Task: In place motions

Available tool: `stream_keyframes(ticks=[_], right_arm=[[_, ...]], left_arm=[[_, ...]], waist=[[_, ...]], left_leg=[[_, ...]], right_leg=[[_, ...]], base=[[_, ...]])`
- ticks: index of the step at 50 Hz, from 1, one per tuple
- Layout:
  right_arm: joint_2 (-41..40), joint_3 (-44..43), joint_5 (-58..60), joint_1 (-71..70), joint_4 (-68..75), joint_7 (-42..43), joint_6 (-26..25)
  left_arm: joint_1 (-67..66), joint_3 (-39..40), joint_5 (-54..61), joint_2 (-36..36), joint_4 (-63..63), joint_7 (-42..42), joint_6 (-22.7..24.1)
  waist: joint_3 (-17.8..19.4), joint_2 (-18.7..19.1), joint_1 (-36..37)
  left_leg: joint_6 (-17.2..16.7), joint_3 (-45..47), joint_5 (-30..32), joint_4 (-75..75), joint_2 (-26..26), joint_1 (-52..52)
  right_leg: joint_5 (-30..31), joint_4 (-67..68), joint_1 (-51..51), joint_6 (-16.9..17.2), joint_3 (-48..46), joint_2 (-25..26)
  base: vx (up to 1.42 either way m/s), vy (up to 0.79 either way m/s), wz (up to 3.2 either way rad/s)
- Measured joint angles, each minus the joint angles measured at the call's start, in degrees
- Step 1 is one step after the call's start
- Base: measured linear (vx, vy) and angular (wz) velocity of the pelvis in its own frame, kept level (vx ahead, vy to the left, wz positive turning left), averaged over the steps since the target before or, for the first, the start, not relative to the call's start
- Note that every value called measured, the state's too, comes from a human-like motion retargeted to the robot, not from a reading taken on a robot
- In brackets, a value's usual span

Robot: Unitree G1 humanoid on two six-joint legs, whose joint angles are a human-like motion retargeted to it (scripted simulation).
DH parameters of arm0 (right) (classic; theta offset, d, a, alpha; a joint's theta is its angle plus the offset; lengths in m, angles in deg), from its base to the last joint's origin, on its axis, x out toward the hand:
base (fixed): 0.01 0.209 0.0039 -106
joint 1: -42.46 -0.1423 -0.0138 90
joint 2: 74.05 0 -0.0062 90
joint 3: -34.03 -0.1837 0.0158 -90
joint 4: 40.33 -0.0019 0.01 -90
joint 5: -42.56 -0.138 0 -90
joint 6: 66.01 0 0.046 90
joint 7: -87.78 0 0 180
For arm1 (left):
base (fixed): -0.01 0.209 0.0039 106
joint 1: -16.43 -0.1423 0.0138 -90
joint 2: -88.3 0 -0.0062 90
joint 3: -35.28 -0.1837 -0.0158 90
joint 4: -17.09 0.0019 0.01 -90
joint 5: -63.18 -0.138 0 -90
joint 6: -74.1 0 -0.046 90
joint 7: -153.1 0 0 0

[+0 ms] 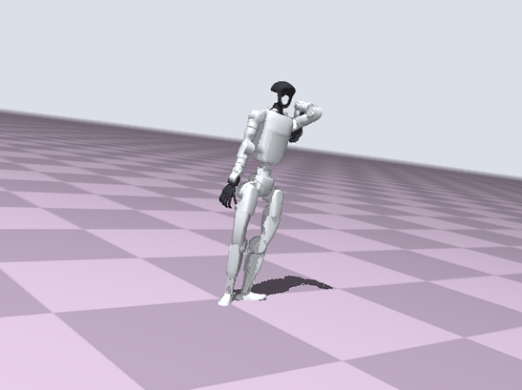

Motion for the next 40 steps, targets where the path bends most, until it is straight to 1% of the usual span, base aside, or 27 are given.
stream_keyframes(ticks=[2,3,4,5,7,12,15,18,20,22,23,25,26,27,28,30,32,33,36,38,40], right_arm=[[0.23,-0.42,-0.88,0.65,1.15,0.56,-0.41],[0.40,-0.63,-1.38,1.01,1.90,0.96,-0.73],[0.47,-0.75,-1.80,1.29,2.58,1.30,-0.99],[0.47,-0.83,-2.18,1.53,3.21,1.62,-1.23],[-0.19,-1.31,-2.72,1.83,4.43,1.71,-1.64],[-1.73,-1.19,-1.68,1.03,3.90,1.84,-1.09],[-2.91,0.26,0.67,-0.34,2.23,1.66,-0.30],[-3.54,1.85,2.76,-1.28,0.85,1.15,0.19],[-3.87,2.74,3.64,-1.76,0.03,0.64,0.42],[-4.02,3.41,4.03,-2.09,-0.60,-0.02,0.53],[-3.95,3.74,4.13,-2.26,-0.90,-0.42,0.53],[-3.41,4.36,4.21,-2.62,-1.37,-1.27,0.43],[-2.92,4.58,4.26,-2.78,-1.55,-1.69,0.34],[-2.49,4.72,4.31,-2.93,-1.70,-2.07,0.26],[-2.18,4.72,4.36,-3.05,-1.82,-2.40,0.20],[-1.62,4.74,4.49,-3.51,-1.98,-2.89,0.02],[-1.36,4.62,4.45,-4.06,-2.04,-2.84,-0.13],[-1.26,4.43,4.37,-4.28,-2.08,-2.72,-0.17],[-1.05,3.60,4.16,-4.76,-2.30,-2.48,-0.16],[-0.93,2.75,4.10,-5.00,-2.52,-2.37,-0.14],[-0.84,1.60,3.84,-5.09,-2.67,-2.22,-0.23]], left_arm=[[0.86,-0.15,-0.19,0.73,0.00,-0.18,0.00],[1.45,-0.09,-0.33,1.31,0.00,-0.32,0.00],[1.81,-0.01,-0.46,1.70,0.00,-0.45,0.00],[2.05,0.06,-0.58,2.00,0.00,-0.58,0.00],[2.06,0.53,-0.82,2.50,0.00,-0.85,0.00],[0.05,-0.26,-2.30,3.61,0.00,-2.23,0.00],[-1.45,0.14,-3.32,3.66,0.00,-3.20,0.00],[-2.87,0.61,-2.36,3.03,0.00,-2.20,0.00],[-3.59,1.44,-1.40,2.30,0.00,-1.25,0.00],[-4.10,2.46,-0.59,1.73,0.00,-0.47,0.00],[-4.29,3.06,-0.19,1.58,0.00,-0.11,0.00],[-4.53,4.17,0.56,1.65,0.00,0.53,0.00],[-4.57,4.45,0.86,1.94,0.00,0.76,0.00],[-4.57,4.61,1.12,2.22,0.00,0.96,0.00],[-4.52,4.51,1.29,2.46,0.00,1.08,0.00],[-4.15,3.68,1.34,3.19,0.00,1.02,0.00],[-3.56,2.71,1.09,3.80,0.00,0.73,0.00],[-3.22,2.41,0.96,3.93,0.00,0.61,0.00],[-2.27,2.18,0.81,3.91,0.00,0.50,0.00],[-1.93,2.34,0.93,3.75,0.00,0.65,0.00],[-2.14,2.66,1.07,3.50,0.00,0.81,0.00]], waist=[[-0.71,-0.64,0.43],[-1.12,-1.19,0.62],[-1.41,-1.70,0.79],[-1.62,-2.21,0.96],[-1.72,-2.33,0.94],[-1.73,-2.03,1.28],[-2.23,-1.21,-0.44],[-2.84,-0.66,-1.83],[-3.15,-1.10,-2.49],[-3.52,-2.47,-2.46],[-3.63,-3.53,-2.20],[-3.58,-6.48,-1.10],[-3.28,-8.35,-0.22],[-2.97,-10.01,0.59],[-2.61,-11.26,1.24],[-1.07,-12.03,3.21],[0.26,-11.08,5.20],[0.58,-10.62,5.78],[0.74,-9.05,6.84],[0.49,-7.44,7.72],[0.13,-5.66,8.79]], left_leg=[[-0.71,1.07,-0.11,0.78,-0.13,0.25],[-1.11,1.55,-0.11,1.44,-0.50,0.33],[-1.46,1.94,-0.07,2.05,-0.73,0.61],[-1.80,2.28,0.01,2.63,-0.88,0.98],[-2.17,2.61,0.99,3.80,0.05,1.73],[-2.34,3.32,2.25,5.13,1.12,4.00],[-2.83,4.90,3.21,5.01,1.84,5.67],[-2.87,5.40,5.64,5.62,2.70,6.99],[-2.26,5.86,8.26,7.03,3.24,7.90],[0.40,5.89,11.53,9.74,3.41,8.76],[2.67,5.42,13.30,11.68,3.37,9.00],[9.36,2.42,16.02,17.05,3.11,8.64],[13.26,-0.85,16.36,21.14,3.28,7.54],[16.09,-4.21,16.48,25.17,3.68,6.31],[16.78,-7.76,16.16,29.08,4.55,4.84],[16.77,-19.55,14.98,37.28,6.02,-1.04],[15.56,-30.19,13.02,41.35,4.95,-7.02],[15.91,-33.04,11.84,41.72,4.57,-8.87],[16.67,-38.43,8.89,38.59,3.79,-12.31],[16.84,-43.12,7.37,33.44,2.03,-13.99],[16.53,-47.88,7.36,27.15,-0.38,-15.04]], right_leg=[[0.05,-0.80,0.89,1.01,-0.08,0.34],[-0.73,-2.00,1.11,3.05,0.61,0.45],[-0.90,-3.02,1.11,3.07,1.18,0.61],[-0.77,-3.95,1.00,2.09,1.71,0.79],[-0.36,-4.81,0.50,2.19,7.58,1.13],[-0.01,-6.77,0.49,0.48,10.88,2.82],[-0.12,-8.01,0.26,-0.43,14.21,4.57],[0.13,-8.79,-0.12,-0.98,17.32,5.29],[0.26,-9.19,-0.37,-1.37,19.15,5.11],[0.45,-9.62,-0.38,-1.70,20.58,3.91],[0.64,-9.87,-0.30,-1.77,21.58,2.84],[1.23,-10.37,0.11,-1.63,24.22,-0.47],[1.58,-10.53,0.45,-1.47,25.59,-2.63],[1.88,-10.62,0.71,-1.35,26.77,-4.49],[2.09,-10.54,0.81,-1.31,27.59,-5.75],[2.28,-9.92,0.76,-1.65,29.82,-5.97],[2.50,-9.28,0.14,-2.15,32.18,-4.35],[2.64,-9.05,-0.27,-2.29,32.98,-3.69],[3.11,-8.56,-1.64,-2.45,34.70,-1.81],[3.43,-8.31,-2.59,-2.57,36.28,0.06],[3.68,-8.04,-3.28,-2.70,38.06,2.19]], base=[[-0.09,-0.14,-1.14],[-0.02,-0.13,-1.08],[0.02,-0.14,-0.96],[0.01,-0.22,-0.74],[-0.01,-0.27,-0.59],[-0.13,-0.18,-0.84],[-0.09,-0.14,-0.99],[-0.09,-0.22,-0.87],[-0.07,-0.22,-0.80],[-0.06,-0.30,-0.84],[-0.04,-0.24,-0.94],[-0.05,-0.20,-1.08],[-0.06,-0.19,-1.16],[-0.06,-0.18,-1.08],[-0.07,-0.15,-1.05],[-0.09,-0.09,-1.21],[-0.11,-0.03,-1.30],[-0.07,-0.04,-1.03],[0.02,-0.01,-0.88],[0.13,0.04,-1.16],[0.20,0.05,-1.29]])
